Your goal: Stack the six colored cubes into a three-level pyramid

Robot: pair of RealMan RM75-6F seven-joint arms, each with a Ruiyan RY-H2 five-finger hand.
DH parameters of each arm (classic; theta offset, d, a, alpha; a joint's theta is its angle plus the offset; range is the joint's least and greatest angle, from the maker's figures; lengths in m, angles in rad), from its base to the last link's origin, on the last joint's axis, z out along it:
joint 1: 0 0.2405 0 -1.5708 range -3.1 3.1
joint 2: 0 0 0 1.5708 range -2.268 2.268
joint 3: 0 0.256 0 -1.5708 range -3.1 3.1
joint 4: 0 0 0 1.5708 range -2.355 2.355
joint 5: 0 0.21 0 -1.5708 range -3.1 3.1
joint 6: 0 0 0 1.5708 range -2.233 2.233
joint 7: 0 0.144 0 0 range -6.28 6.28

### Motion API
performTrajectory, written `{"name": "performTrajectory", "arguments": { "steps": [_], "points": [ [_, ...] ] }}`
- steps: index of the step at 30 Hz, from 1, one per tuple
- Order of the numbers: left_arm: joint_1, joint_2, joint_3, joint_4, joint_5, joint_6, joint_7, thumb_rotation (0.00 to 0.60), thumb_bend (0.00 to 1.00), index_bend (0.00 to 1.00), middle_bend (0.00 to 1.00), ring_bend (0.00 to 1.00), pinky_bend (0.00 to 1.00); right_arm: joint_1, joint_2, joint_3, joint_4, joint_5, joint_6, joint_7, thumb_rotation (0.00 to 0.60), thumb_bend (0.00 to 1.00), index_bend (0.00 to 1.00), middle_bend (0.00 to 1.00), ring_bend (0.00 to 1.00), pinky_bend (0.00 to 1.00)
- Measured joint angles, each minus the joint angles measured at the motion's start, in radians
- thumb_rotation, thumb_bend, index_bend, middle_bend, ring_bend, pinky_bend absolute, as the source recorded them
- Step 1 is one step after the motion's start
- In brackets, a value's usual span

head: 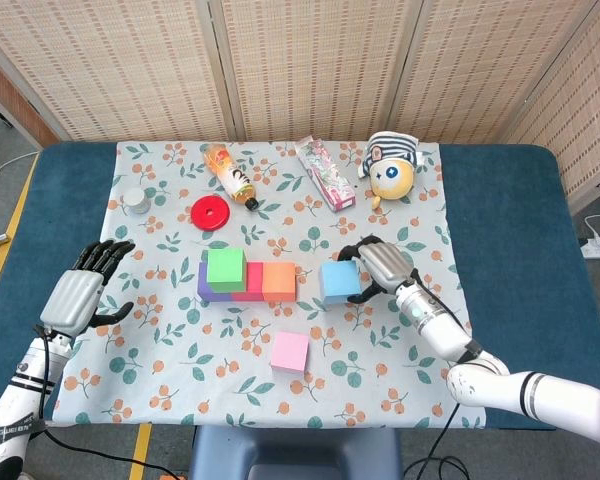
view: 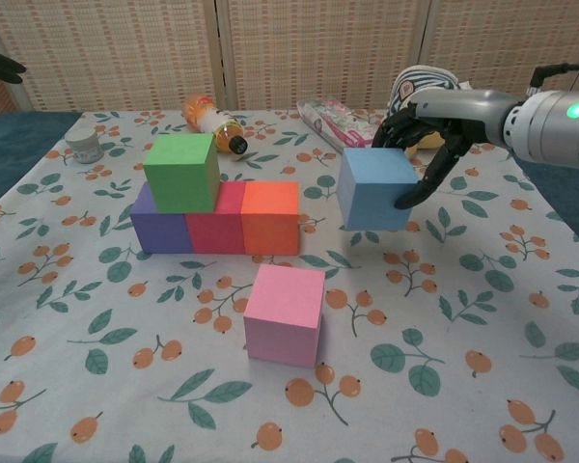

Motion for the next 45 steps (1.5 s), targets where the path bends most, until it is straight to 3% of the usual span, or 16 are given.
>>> {"name": "performTrajectory", "arguments": {
  "steps": [7,14,20,31,45],
  "points": [
    [0.005,0.002,-0.011,-0.017,0.002,0.006,0.042,0.600,0.30,0.09,0.08,0.00,0.05,0.101,0.014,0.029,-0.069,0.197,0.012,-0.112,0.600,0.03,0.40,0.41,0.24,0.14],
    [0.014,0.002,-0.009,-0.025,0.007,0.001,0.068,0.600,0.30,0.09,0.08,0.00,0.05,0.226,-0.049,0.044,-0.088,0.427,0.099,-0.241,0.600,0.04,0.40,0.42,0.24,0.14],
    [0.018,0.003,-0.012,-0.032,0.012,-0.001,0.072,0.600,0.29,0.09,0.08,0.00,0.05,0.323,-0.111,0.057,-0.072,0.562,0.164,-0.331,0.600,0.04,0.40,0.42,0.25,0.14],
    [0.021,0.004,-0.016,-0.031,0.025,-0.010,0.064,0.600,0.29,0.09,0.07,0.00,0.04,0.418,-0.196,0.069,0.008,0.705,0.204,-0.430,0.600,0.04,0.40,0.42,0.25,0.14],
    [0.022,0.002,-0.021,-0.011,0.038,-0.020,0.036,0.600,0.29,0.09,0.07,0.00,0.04,0.463,-0.236,0.080,0.044,0.763,0.209,-0.479,0.600,0.04,0.40,0.42,0.25,0.14]
  ]
}}
